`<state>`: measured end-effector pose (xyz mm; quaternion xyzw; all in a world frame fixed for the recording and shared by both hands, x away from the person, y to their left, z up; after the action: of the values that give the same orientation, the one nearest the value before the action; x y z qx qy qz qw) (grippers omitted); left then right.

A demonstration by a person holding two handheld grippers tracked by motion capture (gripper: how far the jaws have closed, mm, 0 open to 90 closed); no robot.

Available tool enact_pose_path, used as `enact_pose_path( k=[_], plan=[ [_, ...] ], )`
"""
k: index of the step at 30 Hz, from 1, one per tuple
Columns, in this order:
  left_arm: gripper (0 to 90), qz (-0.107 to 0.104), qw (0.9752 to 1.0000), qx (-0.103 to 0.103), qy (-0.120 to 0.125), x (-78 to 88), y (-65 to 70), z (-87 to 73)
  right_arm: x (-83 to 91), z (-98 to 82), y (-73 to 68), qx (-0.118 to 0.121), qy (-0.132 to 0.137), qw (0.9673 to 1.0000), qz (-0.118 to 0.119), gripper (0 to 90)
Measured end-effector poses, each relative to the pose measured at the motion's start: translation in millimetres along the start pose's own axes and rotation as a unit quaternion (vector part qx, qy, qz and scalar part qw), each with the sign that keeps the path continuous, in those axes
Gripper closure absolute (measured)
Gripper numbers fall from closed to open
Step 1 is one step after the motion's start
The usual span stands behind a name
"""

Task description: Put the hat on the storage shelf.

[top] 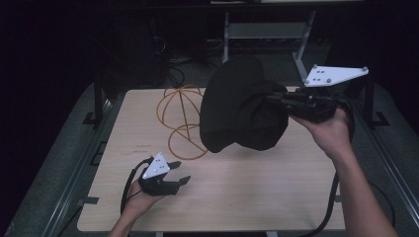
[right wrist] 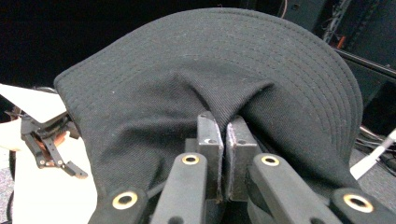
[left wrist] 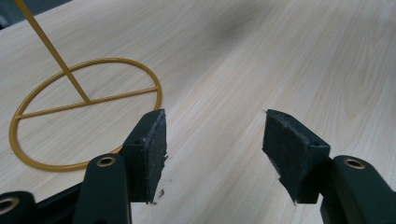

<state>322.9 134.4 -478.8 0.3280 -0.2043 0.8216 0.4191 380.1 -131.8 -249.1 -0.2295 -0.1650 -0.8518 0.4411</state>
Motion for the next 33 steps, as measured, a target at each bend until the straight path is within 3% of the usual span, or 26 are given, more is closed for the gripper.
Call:
enact_pose_path(
  k=[21, 33],
  plan=[
    [38.0, 0.004, 1.0000, -0.001, -0.001, 1.2, -4.1, -4.6, -37.7, 60.3, -0.2, 0.024, -0.019, 0.9993, 0.021, 86.7],
    [38.0, 0.003, 1.0000, -0.004, -0.002, 1.8, -4.1, -5.3, -78.3, 101.2, 0.7, 0.021, -0.041, 0.9982, 0.037, 86.6]
  ],
)
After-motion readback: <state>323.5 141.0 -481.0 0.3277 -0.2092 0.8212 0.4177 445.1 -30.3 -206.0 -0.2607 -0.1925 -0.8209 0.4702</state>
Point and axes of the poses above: each handheld gripper's, and its own axes: x roughly backward along the jaws, z roughly out of its top, y roughly to its right, the point moved 10 cm from there along -x, roughly forward along the jaws, and after that the axes turned 12 degrees about -y, right-handed, at the moved point
